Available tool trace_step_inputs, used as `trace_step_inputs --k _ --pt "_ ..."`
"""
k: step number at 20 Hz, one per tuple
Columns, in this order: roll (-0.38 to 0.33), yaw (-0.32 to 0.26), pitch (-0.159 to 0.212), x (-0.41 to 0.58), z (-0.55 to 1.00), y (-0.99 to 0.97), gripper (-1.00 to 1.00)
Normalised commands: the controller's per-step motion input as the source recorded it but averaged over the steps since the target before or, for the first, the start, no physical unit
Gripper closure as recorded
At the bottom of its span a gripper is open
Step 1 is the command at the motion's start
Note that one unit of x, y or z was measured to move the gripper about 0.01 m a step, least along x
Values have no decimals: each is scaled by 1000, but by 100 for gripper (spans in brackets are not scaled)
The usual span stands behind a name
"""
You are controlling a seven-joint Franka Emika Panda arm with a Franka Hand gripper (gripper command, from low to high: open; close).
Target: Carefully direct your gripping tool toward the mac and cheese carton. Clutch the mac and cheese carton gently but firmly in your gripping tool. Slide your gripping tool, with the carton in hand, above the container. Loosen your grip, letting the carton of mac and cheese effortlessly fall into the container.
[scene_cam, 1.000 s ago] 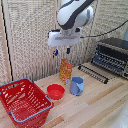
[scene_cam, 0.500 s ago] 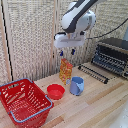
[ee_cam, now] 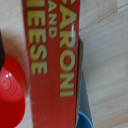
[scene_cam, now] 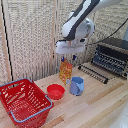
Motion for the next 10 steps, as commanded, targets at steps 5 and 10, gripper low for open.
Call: trace_step_inputs --k 5,10 --pt "-3 -5 11 75 -338 -16 100" --pt "0 -19 6 9 -43 11 100"
